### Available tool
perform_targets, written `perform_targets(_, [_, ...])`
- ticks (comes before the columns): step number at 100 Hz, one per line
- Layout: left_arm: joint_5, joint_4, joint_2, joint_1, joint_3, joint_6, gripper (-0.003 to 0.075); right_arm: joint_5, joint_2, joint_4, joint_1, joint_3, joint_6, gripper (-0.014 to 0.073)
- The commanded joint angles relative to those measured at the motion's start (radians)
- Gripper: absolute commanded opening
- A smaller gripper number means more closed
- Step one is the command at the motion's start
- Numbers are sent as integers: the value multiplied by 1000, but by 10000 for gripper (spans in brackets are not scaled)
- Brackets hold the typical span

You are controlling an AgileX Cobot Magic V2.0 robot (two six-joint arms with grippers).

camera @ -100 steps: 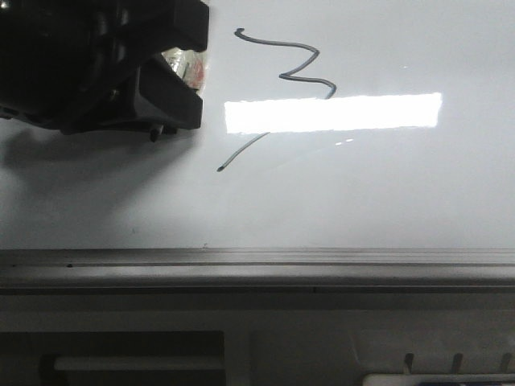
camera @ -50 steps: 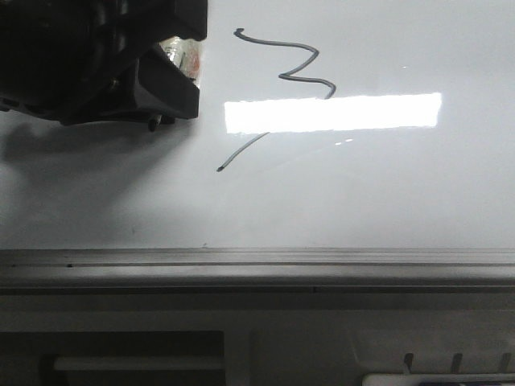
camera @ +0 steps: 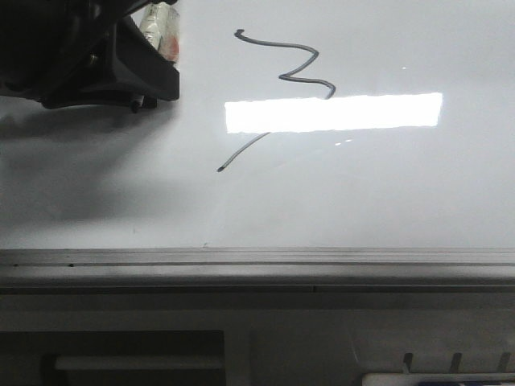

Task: Write number 3 on whiteboard

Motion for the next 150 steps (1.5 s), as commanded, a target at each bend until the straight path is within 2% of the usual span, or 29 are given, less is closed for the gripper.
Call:
perform_targets(1, [-88,-21,4,27,-10,-4,-20,-73,-1,31,-5,-26,7,-48])
perform_targets(23, [-97,-22,5,27,-10,-4,-2,-73,-1,42,-5,-26,7,-49])
perform_targets(30, [-97,-24,5,27,-10,-4,60,-73,-1,42,-5,-26,7,-48])
perform_targets(37, [-97,-24,5,27,-10,-4,155,-73,-1,42,-5,-26,7,-48])
perform_targets(38, [-97,-24,5,27,-10,-4,188,-73,-1,42,-5,-26,7,-48])
perform_targets(49, [-104,-24,5,27,-10,-4,320,-73,-1,42,-5,-26,7,-48])
perform_targets(56, [-118,-24,5,27,-10,-4,351,-73,-1,42,-5,-26,7,-48])
perform_targets(72, [-136,-24,5,27,-10,-4,365,-73,-1,42,-5,-26,7,-48])
perform_targets(89, [-126,-26,-2,27,-12,-4,541,-80,-1,42,-5,-26,7,-48])
perform_targets(96, [-109,-26,-23,27,-12,-4,580,-97,-8,42,-5,-26,7,-48])
perform_targets(119, [-69,-22,-195,27,-12,5,580,-114,-85,28,-5,-15,7,-48])
perform_targets(132, [-8,47,-363,23,-5,6,563,-118,-171,-22,-5,24,7,-48])
perform_targets(140, [27,96,-488,23,22,6,522,-134,-251,-73,-5,75,7,-48])
perform_targets(150, [74,131,-637,23,71,6,427,-186,-363,-128,-5,164,46,-48])
